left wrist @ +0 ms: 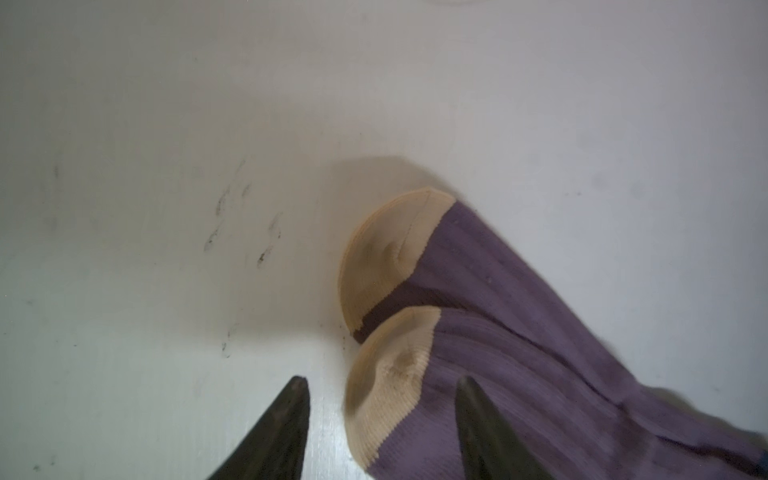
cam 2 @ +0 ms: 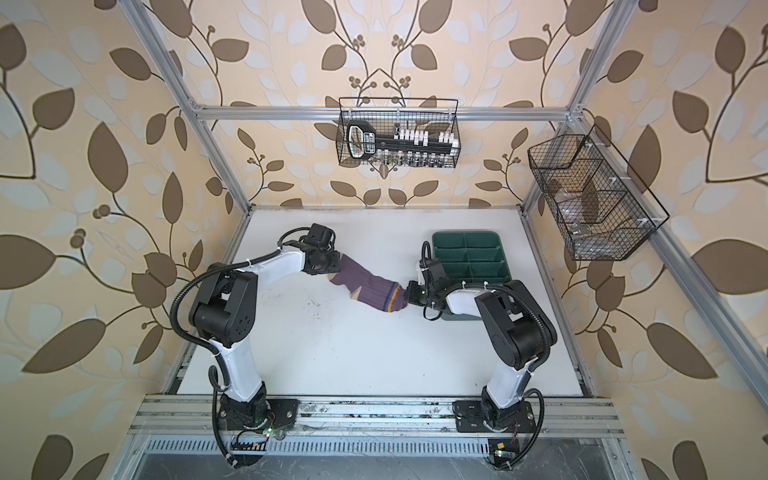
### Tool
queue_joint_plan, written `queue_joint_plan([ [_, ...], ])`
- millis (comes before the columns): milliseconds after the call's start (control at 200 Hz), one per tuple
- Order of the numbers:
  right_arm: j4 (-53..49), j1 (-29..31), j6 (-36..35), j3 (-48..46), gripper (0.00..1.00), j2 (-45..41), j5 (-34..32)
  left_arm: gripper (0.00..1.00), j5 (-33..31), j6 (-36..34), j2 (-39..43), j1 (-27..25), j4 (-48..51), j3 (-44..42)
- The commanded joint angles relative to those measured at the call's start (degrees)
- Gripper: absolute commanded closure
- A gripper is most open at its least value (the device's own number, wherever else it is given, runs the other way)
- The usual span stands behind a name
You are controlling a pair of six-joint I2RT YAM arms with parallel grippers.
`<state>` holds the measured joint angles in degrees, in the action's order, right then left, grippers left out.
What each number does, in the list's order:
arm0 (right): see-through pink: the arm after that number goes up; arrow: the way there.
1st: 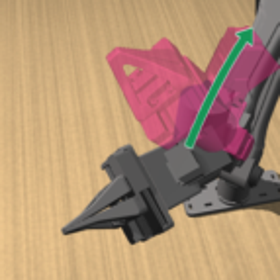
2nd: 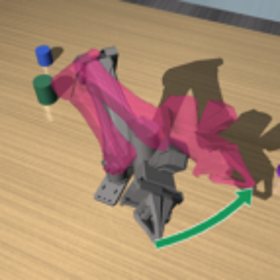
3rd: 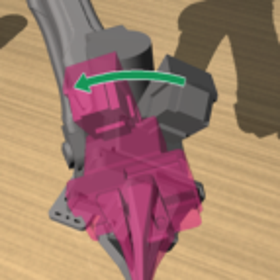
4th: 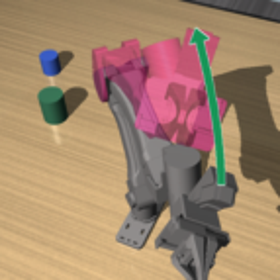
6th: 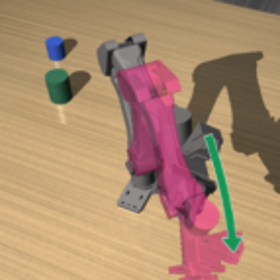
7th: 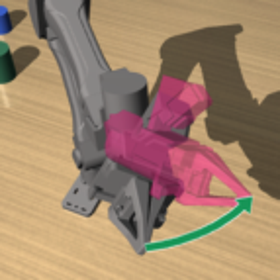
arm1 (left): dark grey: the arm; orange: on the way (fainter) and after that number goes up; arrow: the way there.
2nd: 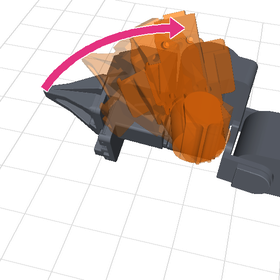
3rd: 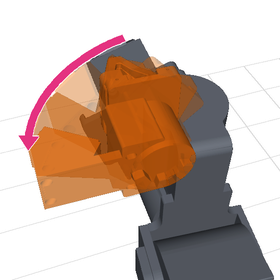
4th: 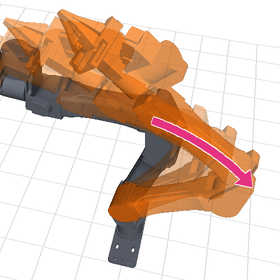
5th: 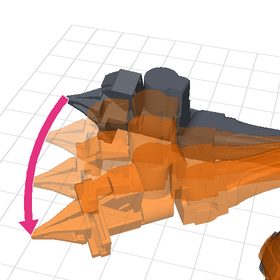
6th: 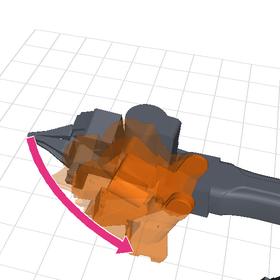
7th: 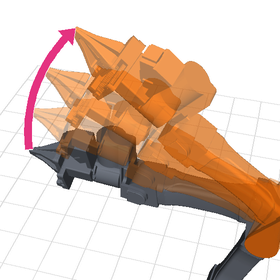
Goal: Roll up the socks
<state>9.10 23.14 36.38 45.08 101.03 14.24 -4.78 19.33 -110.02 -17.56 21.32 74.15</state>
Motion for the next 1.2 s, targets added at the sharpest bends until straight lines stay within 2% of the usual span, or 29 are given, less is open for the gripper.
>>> queue_joint_plan([
  [0,-6.3,0.3,-0.5,-0.7,1.0,3.2,-1.5,0.52,-2.3,1.7,-2.6,0.1,2.8,2.7],
  [95,-6.6,0.3,-0.7,-0.4,1.0,3.2,-1.5,0.59,-2.8,1.9,-3.9,0.1,2.6,2.9],
  [285,-6.9,0.4,-1.0,-0.1,1.0,3.6,-1.5,0.84,-2.9,2.1,-2.4,0.1,0.9,2.3],
  [445,-6.6,0.3,-0.9,0.0,1.0,4.3,-1.4,1.0,-3.1,1.2,-0.6,0.1,0.7,3.0],
  [915,-6.3,0.4,-0.9,0.0,1.0,5.2,-1.8,1.0,-3.4,-3.0,1.0,-0.1,1.6,8.1],
  [1195,-6.2,0.5,-0.8,-0.1,1.0,5.2,-1.7,1.0,-4.7,-6.9,-4.0,0.0,1.1,13.9],
])
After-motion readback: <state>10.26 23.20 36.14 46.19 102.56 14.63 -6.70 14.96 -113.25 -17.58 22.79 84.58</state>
